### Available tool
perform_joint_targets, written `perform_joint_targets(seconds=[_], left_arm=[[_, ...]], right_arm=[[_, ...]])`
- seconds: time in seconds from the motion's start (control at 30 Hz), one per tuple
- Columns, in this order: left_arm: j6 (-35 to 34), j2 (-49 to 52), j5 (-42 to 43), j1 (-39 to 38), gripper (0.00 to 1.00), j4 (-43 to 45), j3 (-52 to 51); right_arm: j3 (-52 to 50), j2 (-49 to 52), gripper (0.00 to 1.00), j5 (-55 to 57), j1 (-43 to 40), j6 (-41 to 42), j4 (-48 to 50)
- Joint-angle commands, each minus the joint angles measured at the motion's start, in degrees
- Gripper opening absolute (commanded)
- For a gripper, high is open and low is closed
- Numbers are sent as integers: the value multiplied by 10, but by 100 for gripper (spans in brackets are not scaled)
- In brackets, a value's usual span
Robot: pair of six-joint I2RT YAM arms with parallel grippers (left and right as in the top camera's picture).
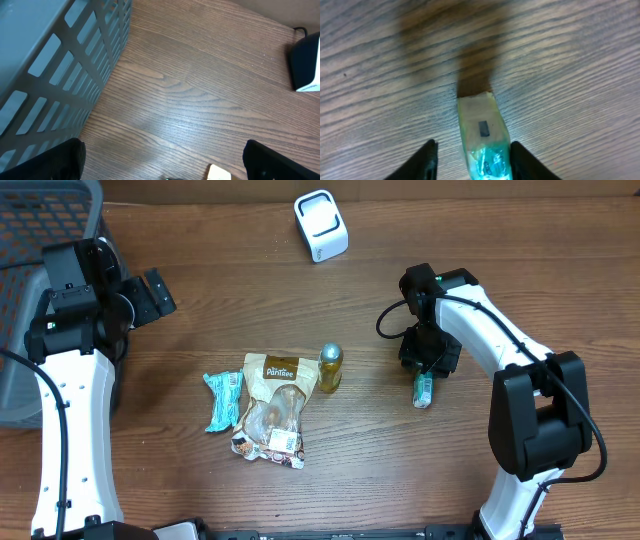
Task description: Scan the item barcode
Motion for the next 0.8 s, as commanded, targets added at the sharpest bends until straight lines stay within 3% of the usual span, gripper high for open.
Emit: perform_joint_targets(seconds=[0.0,0.17,0.47,0.77], left_arm=[[11,-3,0,-1,100,0,13],[11,-3,0,-1,100,0,13],[11,-3,0,-1,100,0,13],[11,-3,0,-1,99,0,13]], right_arm=[[15,-21,45,-2,0,0,3],[15,-21,47,-3,0,0,3],[15,-21,67,-23,0,0,17],[15,-21,70,-30,0,0,18]])
